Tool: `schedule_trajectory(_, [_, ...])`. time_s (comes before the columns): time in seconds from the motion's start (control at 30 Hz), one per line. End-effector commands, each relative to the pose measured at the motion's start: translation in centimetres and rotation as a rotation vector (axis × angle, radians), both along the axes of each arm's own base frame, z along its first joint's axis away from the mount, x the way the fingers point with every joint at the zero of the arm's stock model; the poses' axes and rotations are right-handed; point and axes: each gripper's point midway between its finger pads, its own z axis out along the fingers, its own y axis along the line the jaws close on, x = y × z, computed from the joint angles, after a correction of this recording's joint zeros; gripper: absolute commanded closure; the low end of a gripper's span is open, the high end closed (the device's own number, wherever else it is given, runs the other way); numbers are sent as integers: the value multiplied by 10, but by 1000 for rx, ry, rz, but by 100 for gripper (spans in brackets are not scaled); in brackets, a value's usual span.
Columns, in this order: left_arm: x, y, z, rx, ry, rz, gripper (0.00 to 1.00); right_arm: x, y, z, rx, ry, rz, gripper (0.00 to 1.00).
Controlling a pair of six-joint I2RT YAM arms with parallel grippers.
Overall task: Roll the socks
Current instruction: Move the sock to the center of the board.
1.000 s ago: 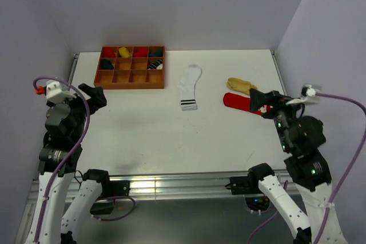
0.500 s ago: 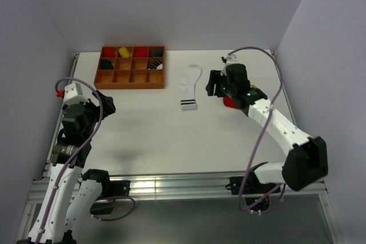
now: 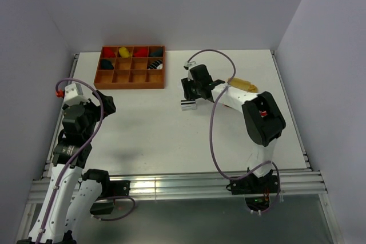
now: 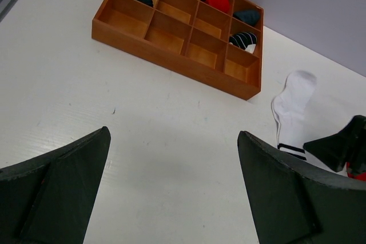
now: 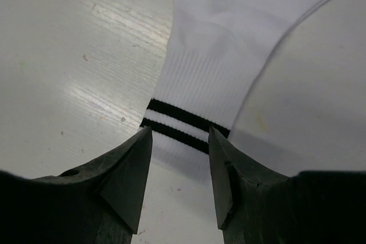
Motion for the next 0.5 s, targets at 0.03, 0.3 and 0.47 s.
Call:
schedule_trajectory(0.03, [4,-1,8,17,-40,-9,1,12,14,-12,-21,-19,-1,49])
schedule_trajectory(0.3, [2,-1,8,15,-46,-9,0,-37,10,-50,-57,88,-110,53])
schedule_trajectory(0.47, [2,-1,10,12,-54,-10,0,-105,31,-61,-58,233,-136,53])
